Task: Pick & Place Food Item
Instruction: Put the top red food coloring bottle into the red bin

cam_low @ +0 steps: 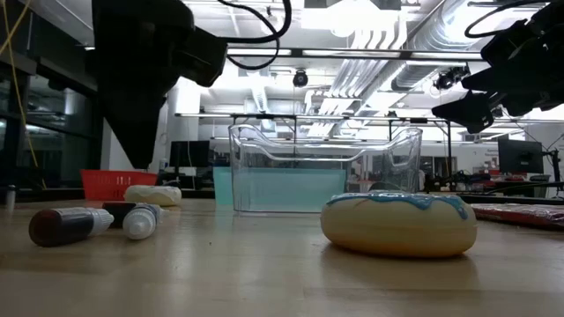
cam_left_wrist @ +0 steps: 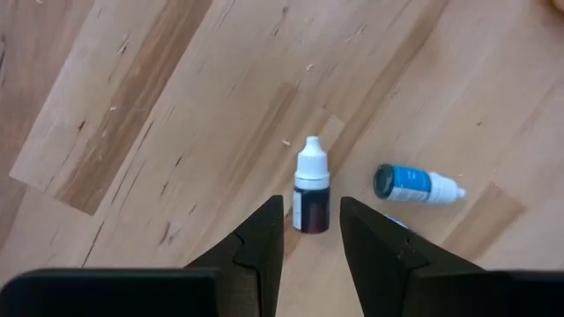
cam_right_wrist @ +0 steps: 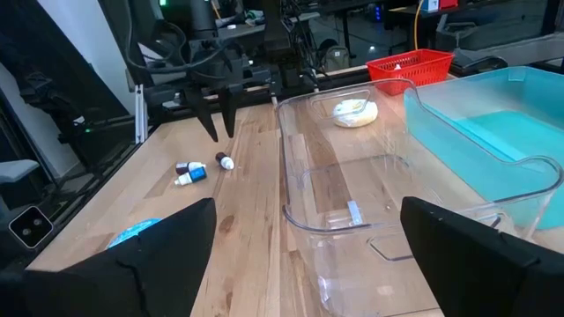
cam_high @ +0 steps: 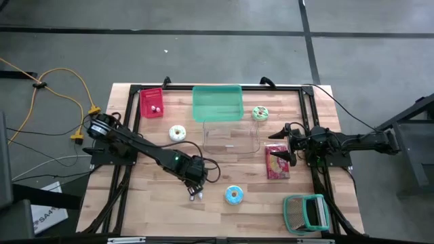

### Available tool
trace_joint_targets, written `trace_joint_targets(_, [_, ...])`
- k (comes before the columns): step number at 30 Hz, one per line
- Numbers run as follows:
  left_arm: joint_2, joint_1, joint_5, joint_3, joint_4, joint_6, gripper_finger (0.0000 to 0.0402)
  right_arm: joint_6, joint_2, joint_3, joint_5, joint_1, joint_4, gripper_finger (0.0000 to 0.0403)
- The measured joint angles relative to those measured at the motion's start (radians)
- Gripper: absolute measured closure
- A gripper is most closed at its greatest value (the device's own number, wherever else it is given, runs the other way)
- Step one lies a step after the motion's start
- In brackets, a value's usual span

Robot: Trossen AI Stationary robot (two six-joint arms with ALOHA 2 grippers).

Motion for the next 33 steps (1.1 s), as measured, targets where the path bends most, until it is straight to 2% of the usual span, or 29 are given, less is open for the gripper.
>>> trace_joint_targets(17, [0.055,-0.013,-0.015,0.001,0.034,0.002,0.0293,0.0,0.0,0.0,0.0,0.0,0.002,0.0053])
trace_joint_targets(33, [0.055,-0.013,-0.015,0.0,0.045,0.019,0.0293,0.0,0.0,0.0,0.0,0.0,0.002,0.0053])
